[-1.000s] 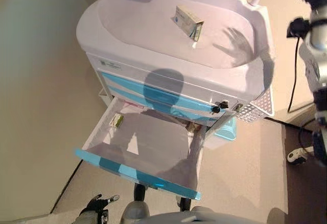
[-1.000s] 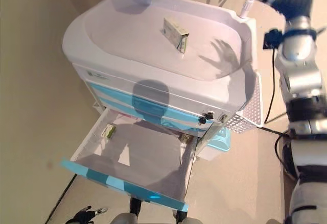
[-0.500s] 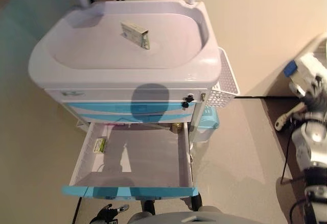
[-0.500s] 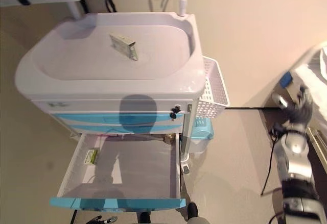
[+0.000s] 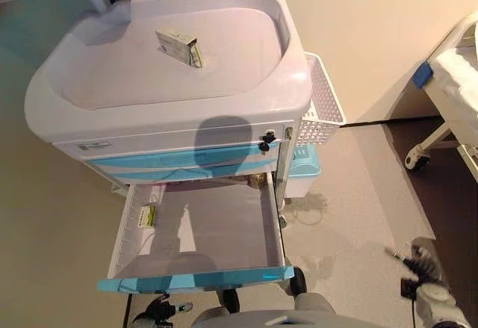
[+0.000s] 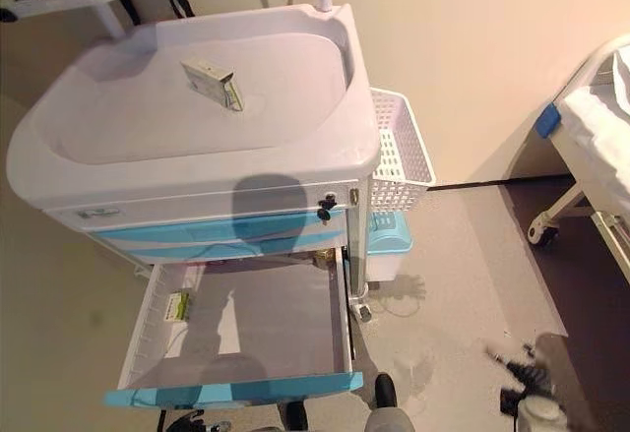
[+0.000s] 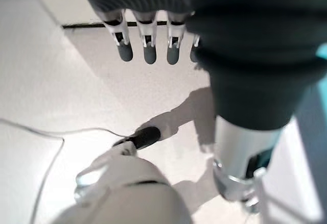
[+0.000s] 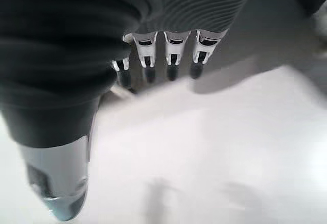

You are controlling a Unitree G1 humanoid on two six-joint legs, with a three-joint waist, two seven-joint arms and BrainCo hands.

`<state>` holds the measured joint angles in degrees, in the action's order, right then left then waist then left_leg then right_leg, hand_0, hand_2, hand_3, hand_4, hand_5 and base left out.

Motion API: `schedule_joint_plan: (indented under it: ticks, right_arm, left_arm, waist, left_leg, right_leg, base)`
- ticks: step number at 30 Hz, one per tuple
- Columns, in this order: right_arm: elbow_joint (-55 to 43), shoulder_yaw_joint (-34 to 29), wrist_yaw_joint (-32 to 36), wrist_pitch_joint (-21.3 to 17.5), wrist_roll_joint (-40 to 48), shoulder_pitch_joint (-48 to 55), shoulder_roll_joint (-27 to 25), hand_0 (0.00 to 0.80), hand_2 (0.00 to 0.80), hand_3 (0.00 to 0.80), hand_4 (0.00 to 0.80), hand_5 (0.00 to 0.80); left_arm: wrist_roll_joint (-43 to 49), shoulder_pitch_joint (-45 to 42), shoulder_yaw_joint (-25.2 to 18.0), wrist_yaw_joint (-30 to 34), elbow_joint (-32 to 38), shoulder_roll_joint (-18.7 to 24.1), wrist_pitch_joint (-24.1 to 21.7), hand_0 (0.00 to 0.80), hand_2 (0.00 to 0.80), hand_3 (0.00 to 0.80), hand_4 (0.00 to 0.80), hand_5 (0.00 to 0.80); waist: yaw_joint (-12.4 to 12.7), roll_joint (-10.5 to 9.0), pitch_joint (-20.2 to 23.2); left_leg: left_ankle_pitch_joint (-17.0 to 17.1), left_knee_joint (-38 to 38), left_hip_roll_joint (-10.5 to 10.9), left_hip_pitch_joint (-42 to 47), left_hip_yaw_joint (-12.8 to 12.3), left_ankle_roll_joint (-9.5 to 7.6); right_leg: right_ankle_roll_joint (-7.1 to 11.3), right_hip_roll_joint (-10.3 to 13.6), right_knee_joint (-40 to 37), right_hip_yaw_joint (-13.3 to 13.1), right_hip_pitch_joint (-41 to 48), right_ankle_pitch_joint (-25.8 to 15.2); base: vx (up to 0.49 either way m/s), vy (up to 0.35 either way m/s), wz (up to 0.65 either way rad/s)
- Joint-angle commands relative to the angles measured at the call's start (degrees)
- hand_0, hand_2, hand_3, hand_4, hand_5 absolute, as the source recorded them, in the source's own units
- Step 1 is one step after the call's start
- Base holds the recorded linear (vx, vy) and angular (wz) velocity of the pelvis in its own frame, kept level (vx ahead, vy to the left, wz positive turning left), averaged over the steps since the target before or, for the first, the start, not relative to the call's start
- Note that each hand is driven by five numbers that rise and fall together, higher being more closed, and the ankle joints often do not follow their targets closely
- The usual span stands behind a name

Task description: Open the drawer and pick up the medicine

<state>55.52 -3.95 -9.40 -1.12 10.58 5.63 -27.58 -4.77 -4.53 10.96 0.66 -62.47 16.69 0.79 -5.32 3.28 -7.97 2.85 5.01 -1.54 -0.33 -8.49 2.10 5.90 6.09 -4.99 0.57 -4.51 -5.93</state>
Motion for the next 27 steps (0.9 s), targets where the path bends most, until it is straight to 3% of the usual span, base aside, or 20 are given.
schedule_joint_plan:
  ticks: [1, 4, 8, 11, 14, 15, 22, 27]
  right_arm:
    - [3.06, 3.45, 1.82, 0.24, -3.98, -4.61, -0.62, 0.0, 0.0, 0.0, 0.0, 0.0]
    - [5.8, 6.32, 2.76, 0.76, -4.28, -7.15, -0.58, 0.0, 0.0, 0.0, 0.0, 0.0]
    - [7.53, 8.71, 3.55, 1.24, -4.79, -8.8, -0.31, 0.0, 0.0, 0.0, 0.0, 0.0]
    - [8.12, 10.9, 3.83, 1.44, -5.39, -10.19, -0.62, 0.0, 0.0, 0.0, 0.0, 0.0]
    - [7.67, 11.29, 3.78, 1.37, -5.26, -10.57, -0.71, 0.0, 0.0, 0.0, 0.0, 0.0]
    - [7.53, 12.36, 3.55, 1.26, -5.07, -11.88, -0.8, 0.0, 0.0, 0.0, 0.0, 0.0]
    - [6.38, 13.94, 3.89, 1.25, -4.93, -13.0, -0.96, 0.0, 0.0, 0.0, 0.0, 0.0]
    - [8.28, 14.25, 3.98, 1.58, -6.1, -12.25, -1.4, 0.0, 0.0, 0.0, 0.0, 0.0]
  left_arm:
    - [4.57, 4.92, 2.69, 1.24, 2.3, 6.25, -0.95, 0.0, 0.0, 0.0, 0.0, 0.0]
    - [4.77, 7.59, 7.06, 2.43, 8.8, 10.14, -1.46, 0.0, 0.0, 0.0, 0.0, 0.0]
    - [2.76, 10.01, 11.46, 5.13, 19.77, 15.58, -1.79, 0.0, 0.0, 0.0, 0.0, 0.0]
    - [0.33, 12.2, 13.7, 6.62, 29.92, 20.75, -1.62, 0.0, 0.0, 0.0, 0.0, 0.0]
    - [-0.22, 12.76, 13.66, 6.38, 32.09, 22.01, -1.6, 0.0, 0.0, 0.0, 0.0, 0.0]
    - [-1.81, 14.12, 13.39, 5.87, 36.27, 24.73, -1.56, 0.0, 0.0, 0.0, 0.0, 0.0]
    - [-1.02, 19.73, 12.71, 3.96, 38.56, 28.36, -0.93, 0.0, 0.0, 0.0, 0.0, 0.0]
    - [4.45, 31.65, 14.91, 0.77, 35.42, 31.4, 0.39, 0.0, 0.0, 0.0, 0.0, 0.0]
  waist:
    - [0.0, -2.53, -4.5]
    - [-0.19, -2.78, -8.7]
    - [-0.43, -2.63, -10.37]
    - [-0.25, -1.95, -10.92]
    - [-0.2, -1.82, -10.94]
    - [0.01, -1.71, -11.39]
    - [0.05, -2.04, -11.8]
    - [-0.77, -2.48, -11.92]
  left_leg:
    - [-4.31, -5.37, 3.02, -4.97, 3.18, -2.24]
    - [-4.68, -12.47, 3.3, -11.38, 4.03, -2.25]
    - [-6.93, -24.38, 4.02, -22.63, 6.46, -2.18]
    - [-8.46, -31.16, 3.93, -29.19, 7.92, -2.19]
    - [-8.77, -32.53, 3.77, -30.65, 8.0, -2.17]
    - [-9.33, -34.94, 3.21, -33.17, 8.11, -2.07]
    - [-12.39, -39.76, 1.6, -36.44, 7.88, -1.72]
    - [-13.82, -41.85, 0.8, -37.34, 7.77, -1.82]
  right_leg:
    - [3.0, 1.07, 9.86, 1.28, -5.35, 4.9]
    - [2.07, 1.53, 15.23, 1.73, -10.31, 5.92]
    - [0.43, 2.48, 24.58, 3.01, -18.36, 8.66]
    - [-0.86, 2.67, 31.28, 3.26, -24.21, 10.8]
    - [-1.02, 2.67, 32.51, 3.35, -25.7, 11.08]
    - [-1.3, 2.49, 34.46, 3.13, -28.3, 11.45]
    - [-1.2, 1.56, 37.96, 2.41, -31.99, 13.88]
    - [-1.29, 0.97, 39.2, 1.89, -33.28, 14.5]
  base:
    - [-0.261, -0.011, 0.06]
    - [-0.269, -0.048, 0.15]
    - [-0.179, -0.093, 0.46]
    - [-0.116, -0.086, 0.5]
    - [-0.076, -0.032, 0.16]
    - [-0.071, -0.02, 0.06]
    - [-0.012, -0.008, -0.13]
    - [0.002, -0.009, -0.09]
